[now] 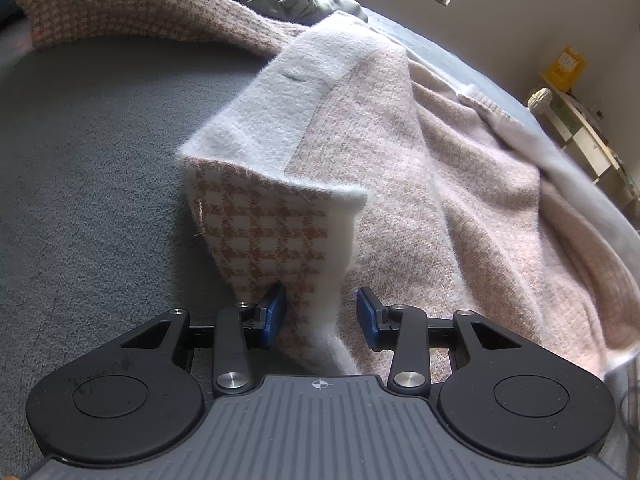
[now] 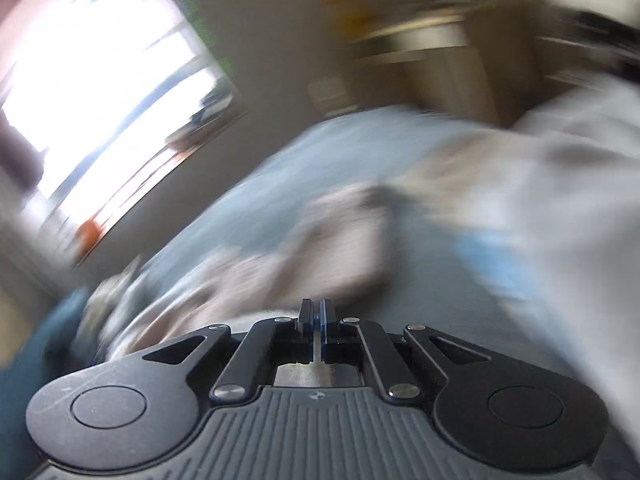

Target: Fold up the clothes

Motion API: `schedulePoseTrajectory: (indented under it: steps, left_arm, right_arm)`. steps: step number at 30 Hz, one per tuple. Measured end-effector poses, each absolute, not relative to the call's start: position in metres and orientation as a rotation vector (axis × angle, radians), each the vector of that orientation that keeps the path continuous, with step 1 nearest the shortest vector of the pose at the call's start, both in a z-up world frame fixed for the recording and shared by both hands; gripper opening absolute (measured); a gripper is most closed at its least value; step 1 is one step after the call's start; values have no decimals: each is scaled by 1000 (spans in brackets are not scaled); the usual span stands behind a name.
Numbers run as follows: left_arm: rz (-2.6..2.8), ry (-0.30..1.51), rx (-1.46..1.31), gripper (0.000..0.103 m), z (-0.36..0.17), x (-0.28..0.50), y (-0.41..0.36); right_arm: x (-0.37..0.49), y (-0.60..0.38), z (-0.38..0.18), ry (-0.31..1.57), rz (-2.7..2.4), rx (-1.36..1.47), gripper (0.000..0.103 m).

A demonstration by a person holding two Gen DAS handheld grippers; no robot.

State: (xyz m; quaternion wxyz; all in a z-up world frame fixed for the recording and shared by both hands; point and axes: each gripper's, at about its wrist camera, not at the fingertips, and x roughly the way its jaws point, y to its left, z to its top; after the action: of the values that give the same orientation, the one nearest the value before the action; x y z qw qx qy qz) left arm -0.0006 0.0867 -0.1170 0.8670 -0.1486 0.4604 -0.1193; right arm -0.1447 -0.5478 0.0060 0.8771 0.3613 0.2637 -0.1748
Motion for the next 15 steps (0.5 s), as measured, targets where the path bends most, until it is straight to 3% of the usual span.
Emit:
schedulePoseTrajectory:
  steps: [5, 8, 12, 14, 15]
  left_arm:
    - [-254, 962, -303, 39, -116, -2, 86]
    - [-249, 964, -299, 39, -115, -3, 85]
    - [-240, 964, -292, 39, -114, -3, 82]
    - [-238, 966, -290, 39, -114, -4, 83]
    - [-236, 970, -293, 39, -113, -5, 83]
  right_arm:
    - [-219, -589, -49, 517, -714, 1084, 0]
    - [-224, -580, -55, 502, -668, 1107, 0]
    - [-179, -542, -58, 692, -370, 1036, 3]
    - [-160, -514, -69, 806, -260, 1004, 24]
    - [-150, -501, -74, 862, -204, 986, 43]
